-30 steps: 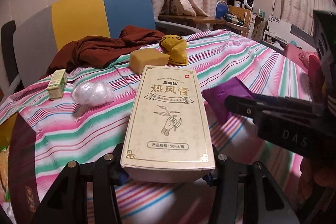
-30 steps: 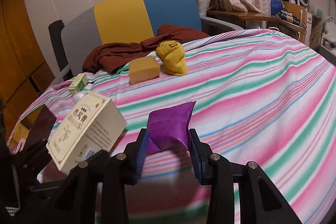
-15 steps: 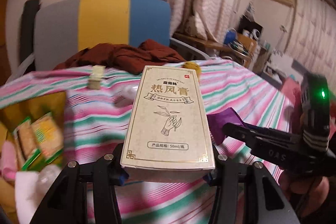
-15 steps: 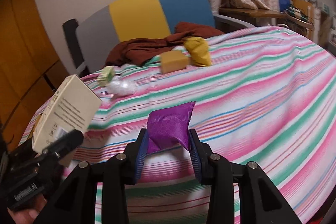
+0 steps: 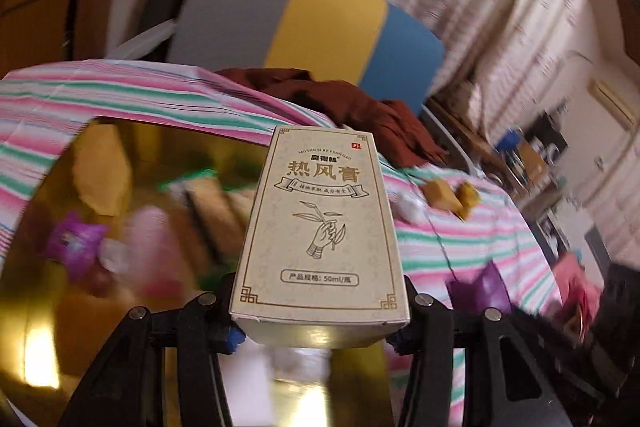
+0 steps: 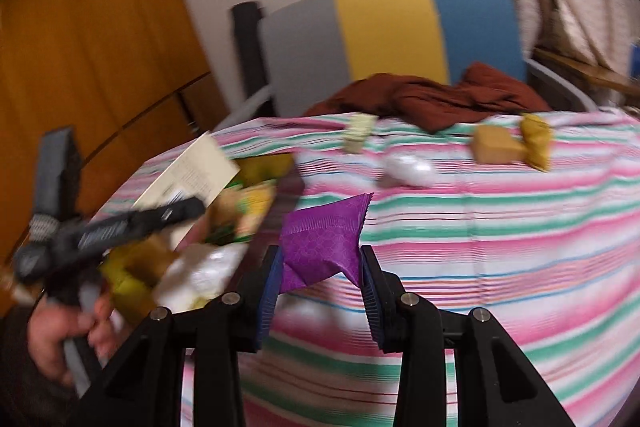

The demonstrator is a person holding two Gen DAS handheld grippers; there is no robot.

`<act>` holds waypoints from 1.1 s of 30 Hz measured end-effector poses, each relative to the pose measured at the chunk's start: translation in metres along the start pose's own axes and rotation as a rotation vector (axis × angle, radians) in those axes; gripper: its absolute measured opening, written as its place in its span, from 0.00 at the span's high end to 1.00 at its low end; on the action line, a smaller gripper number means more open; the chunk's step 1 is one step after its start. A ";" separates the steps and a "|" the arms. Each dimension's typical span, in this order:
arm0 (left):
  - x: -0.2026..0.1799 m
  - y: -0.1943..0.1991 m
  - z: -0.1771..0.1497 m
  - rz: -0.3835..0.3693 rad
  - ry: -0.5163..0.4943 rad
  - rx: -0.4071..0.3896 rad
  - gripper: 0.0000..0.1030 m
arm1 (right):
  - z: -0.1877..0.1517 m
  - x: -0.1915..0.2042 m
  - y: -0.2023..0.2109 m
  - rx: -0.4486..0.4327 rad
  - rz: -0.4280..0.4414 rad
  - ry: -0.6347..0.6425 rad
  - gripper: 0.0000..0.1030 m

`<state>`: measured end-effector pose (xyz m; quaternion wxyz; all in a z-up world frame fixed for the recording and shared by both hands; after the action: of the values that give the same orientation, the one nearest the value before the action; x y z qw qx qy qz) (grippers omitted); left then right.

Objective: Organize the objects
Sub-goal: 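Carry the medicine box and purple cloth toward the gold tray, then release the medicine box and purple cloth into the gold tray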

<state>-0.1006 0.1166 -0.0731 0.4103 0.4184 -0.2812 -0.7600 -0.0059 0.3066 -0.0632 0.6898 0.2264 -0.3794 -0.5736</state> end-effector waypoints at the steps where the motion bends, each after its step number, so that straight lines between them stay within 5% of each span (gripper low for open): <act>1: 0.009 0.000 0.005 0.008 0.016 0.012 0.49 | 0.000 0.011 -0.004 0.016 0.030 0.016 0.63; 8: 0.067 0.000 0.026 -0.004 0.140 0.083 0.49 | -0.007 0.064 -0.022 0.089 0.113 0.127 0.62; 16: 0.104 -0.010 0.043 0.072 0.177 0.150 0.49 | -0.026 0.095 -0.041 0.185 0.148 0.235 0.62; 23: 0.128 -0.027 0.050 0.208 0.232 0.228 0.47 | -0.031 0.095 -0.039 0.179 0.120 0.238 0.37; 29: 0.125 -0.006 0.046 0.191 0.246 0.138 0.47 | -0.022 0.083 -0.030 0.131 0.114 0.181 0.34; 33: 0.126 -0.005 0.056 0.315 0.176 0.105 0.48 | -0.020 0.076 -0.029 0.122 0.113 0.145 0.35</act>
<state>-0.1902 0.0157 -0.1002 0.5248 0.4548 -0.3458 -0.6310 -0.0039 0.2237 -0.0769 0.7316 0.2870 -0.3748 -0.4918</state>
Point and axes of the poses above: each gripper's, at about its wrist camera, not at the fingertips, and y roughly against the way its jaws point, x to its left, z to its top, the point moved 7 cm from there along -y, roughly the way its jaws point, and after that the axes turned 13 degrees about x, right-handed, at the moved point
